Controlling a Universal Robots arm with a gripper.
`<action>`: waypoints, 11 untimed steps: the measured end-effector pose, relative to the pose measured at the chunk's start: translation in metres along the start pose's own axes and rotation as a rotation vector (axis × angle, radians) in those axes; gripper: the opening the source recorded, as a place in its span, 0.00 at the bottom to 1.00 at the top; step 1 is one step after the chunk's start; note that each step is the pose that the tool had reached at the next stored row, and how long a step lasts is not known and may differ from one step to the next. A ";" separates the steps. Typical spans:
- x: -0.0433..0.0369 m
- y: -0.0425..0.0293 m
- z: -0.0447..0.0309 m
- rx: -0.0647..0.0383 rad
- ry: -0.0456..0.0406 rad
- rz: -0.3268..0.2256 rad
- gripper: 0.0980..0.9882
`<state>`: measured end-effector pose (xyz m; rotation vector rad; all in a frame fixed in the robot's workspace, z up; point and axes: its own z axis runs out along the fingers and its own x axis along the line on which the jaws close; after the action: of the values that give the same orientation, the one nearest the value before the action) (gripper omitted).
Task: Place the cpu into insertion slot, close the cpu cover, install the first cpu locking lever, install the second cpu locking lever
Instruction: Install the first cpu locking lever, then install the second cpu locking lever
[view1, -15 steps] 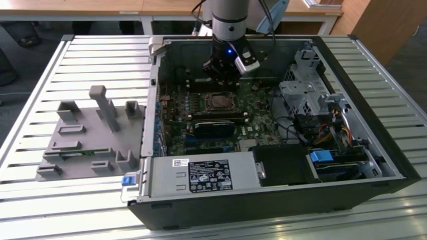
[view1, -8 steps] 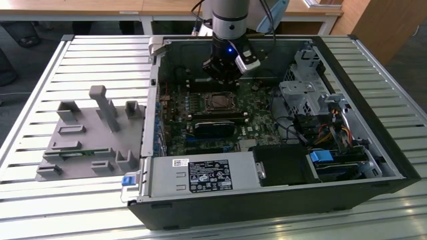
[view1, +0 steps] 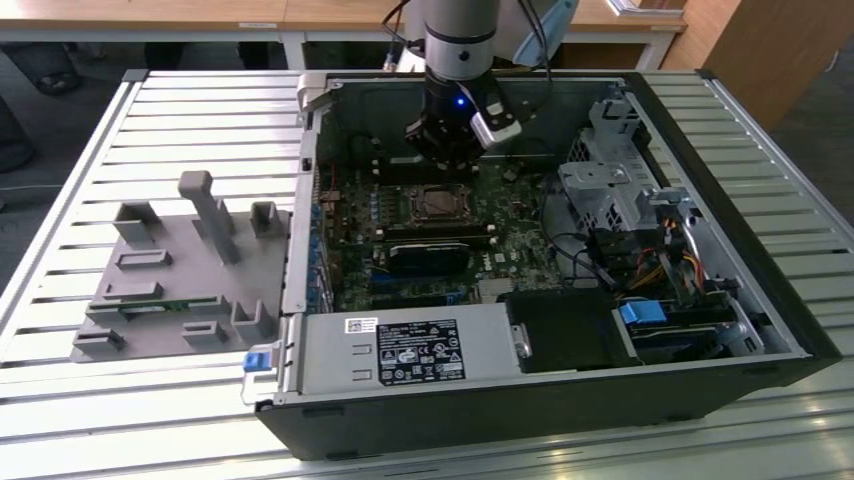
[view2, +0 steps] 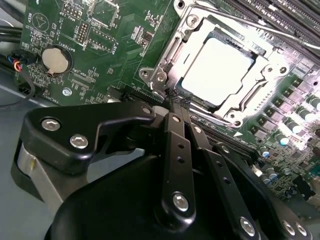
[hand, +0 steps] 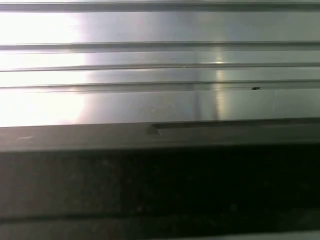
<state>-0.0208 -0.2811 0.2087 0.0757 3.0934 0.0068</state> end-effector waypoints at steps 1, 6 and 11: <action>0.0000 -0.0004 0.0000 0.000 0.0000 0.000 0.01; -0.0002 -0.0017 0.0000 0.000 0.0000 0.000 0.01; -0.0003 -0.0026 0.0000 0.000 0.0000 0.000 0.01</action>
<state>-0.0206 -0.2837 0.2087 0.0758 3.0934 0.0068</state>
